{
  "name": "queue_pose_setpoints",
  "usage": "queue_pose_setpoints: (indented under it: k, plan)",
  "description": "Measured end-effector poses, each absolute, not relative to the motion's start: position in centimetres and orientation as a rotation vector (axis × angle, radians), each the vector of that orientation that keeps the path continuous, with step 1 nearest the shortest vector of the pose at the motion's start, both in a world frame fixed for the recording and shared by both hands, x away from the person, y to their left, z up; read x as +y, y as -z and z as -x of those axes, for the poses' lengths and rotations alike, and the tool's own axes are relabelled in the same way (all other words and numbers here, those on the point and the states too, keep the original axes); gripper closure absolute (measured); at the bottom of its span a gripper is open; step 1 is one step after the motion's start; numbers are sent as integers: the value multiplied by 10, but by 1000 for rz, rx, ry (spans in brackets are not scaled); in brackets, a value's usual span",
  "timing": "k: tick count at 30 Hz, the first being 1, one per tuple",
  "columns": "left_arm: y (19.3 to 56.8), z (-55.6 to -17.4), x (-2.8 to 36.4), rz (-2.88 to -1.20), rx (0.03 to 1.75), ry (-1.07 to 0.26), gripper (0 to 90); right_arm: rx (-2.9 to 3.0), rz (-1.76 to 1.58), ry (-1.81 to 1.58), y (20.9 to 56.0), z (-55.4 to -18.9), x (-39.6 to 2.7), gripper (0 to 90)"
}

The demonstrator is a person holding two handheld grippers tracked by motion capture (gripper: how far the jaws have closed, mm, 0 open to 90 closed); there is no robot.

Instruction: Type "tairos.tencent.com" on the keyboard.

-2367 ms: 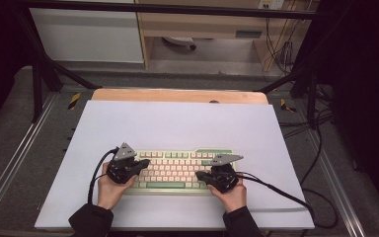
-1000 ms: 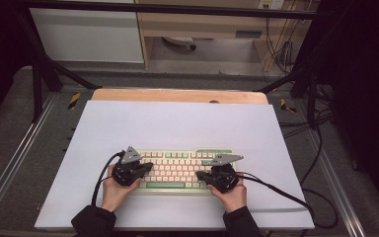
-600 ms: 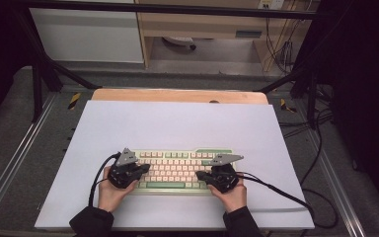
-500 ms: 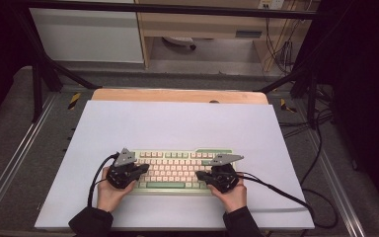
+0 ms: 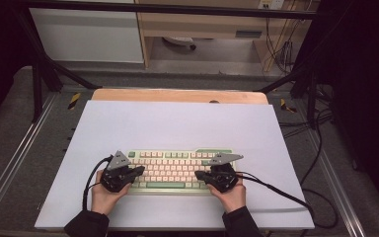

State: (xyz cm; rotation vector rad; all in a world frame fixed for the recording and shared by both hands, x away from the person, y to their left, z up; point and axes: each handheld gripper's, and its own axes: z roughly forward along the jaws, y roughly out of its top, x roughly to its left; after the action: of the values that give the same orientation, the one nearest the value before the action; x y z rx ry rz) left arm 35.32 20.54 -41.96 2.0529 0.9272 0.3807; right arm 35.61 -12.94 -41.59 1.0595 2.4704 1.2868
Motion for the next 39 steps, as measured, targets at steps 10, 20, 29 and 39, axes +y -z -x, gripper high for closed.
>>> queue_pose_setpoints:
  k: [10, 20, 29, 39]
  plan:
    - [421, -349, 210, -2052, 929, -374, 900, 2483, -1048, -1295, 413, -356, -120, 900]
    - [421, -349, 212, -2047, 929, -368, 900, 2509, -1020, -1308, 414, -359, -100, 900]
    - [422, -350, 213, -2043, 930, -362, 900, 2542, -996, -1307, 418, -363, -79, 900]
    - [422, -350, 213, -2041, 933, -361, 900, 2566, -993, -1314, 425, -367, -62, 900]
